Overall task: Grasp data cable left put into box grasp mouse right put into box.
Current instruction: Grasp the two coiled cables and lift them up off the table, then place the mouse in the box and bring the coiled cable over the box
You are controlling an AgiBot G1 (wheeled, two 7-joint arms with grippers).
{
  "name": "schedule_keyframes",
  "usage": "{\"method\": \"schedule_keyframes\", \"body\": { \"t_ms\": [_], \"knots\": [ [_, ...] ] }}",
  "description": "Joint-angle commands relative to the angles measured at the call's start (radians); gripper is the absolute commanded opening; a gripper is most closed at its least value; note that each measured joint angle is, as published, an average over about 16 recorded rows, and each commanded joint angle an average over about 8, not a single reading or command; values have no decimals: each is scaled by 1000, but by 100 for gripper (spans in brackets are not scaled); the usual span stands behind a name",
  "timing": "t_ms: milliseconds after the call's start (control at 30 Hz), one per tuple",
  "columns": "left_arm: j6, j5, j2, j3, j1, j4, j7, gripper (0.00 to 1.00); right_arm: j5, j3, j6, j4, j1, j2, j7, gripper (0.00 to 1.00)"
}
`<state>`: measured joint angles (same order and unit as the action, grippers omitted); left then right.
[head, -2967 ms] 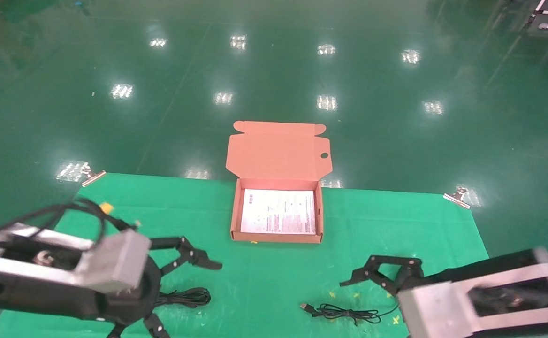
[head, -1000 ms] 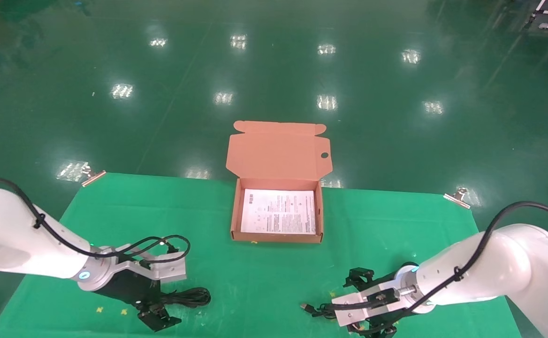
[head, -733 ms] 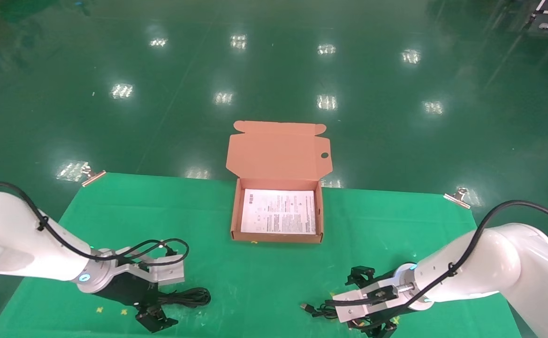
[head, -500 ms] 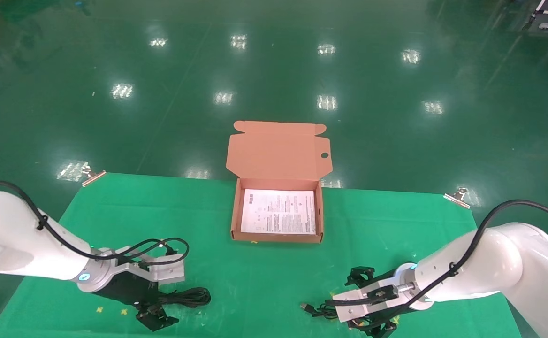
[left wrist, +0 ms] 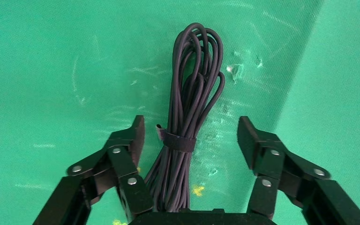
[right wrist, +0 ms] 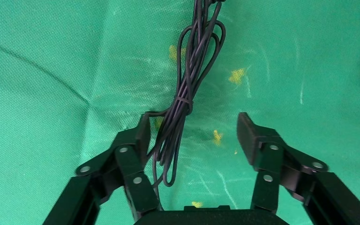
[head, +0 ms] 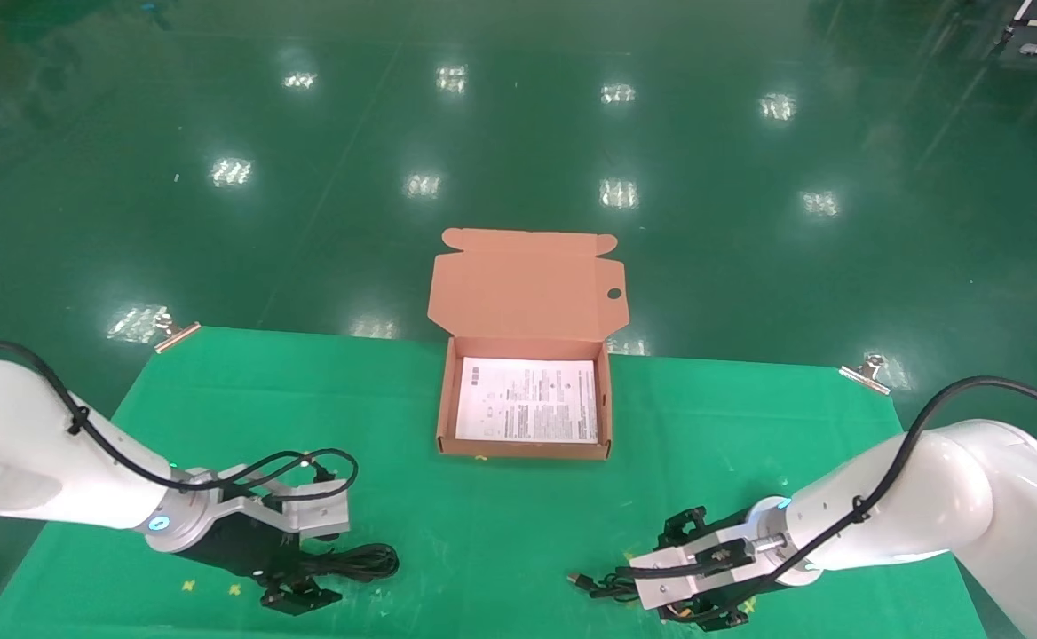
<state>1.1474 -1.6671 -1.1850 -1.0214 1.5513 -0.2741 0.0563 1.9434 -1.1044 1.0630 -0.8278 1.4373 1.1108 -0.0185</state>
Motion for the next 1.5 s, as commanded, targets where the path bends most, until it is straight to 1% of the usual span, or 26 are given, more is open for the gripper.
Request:
{"method": "schedule_keyframes", "body": {
  "t_ms": [33,800,967,1067,1167,1267,1367,1500],
  "knots": [
    [1,0,1,0,0,-2,-1,0,0,0,1,-2,0,-1,0,0],
    [3,0,3,0,0,-7,-3,0,-2,3,2,-7,2,-5,4,0],
    [7,-11,21,-5,17,-32,19,0,-8,21,3,-27,22,-42,39,0],
    [23,-22,56,-9,45,-76,39,0,-10,44,6,-80,50,-98,92,0],
    [38,-36,100,-12,81,-141,44,0,4,70,5,-167,85,-160,159,0],
    [28,-65,140,-17,123,-232,32,0,36,94,-4,-261,128,-204,227,0],
    [-4,-102,172,-18,162,-342,-5,0,77,113,-20,-334,174,-216,281,0],
    [-80,-174,195,-20,196,-498,-86,0,119,135,-54,-376,233,-184,321,0]
  ]
}}
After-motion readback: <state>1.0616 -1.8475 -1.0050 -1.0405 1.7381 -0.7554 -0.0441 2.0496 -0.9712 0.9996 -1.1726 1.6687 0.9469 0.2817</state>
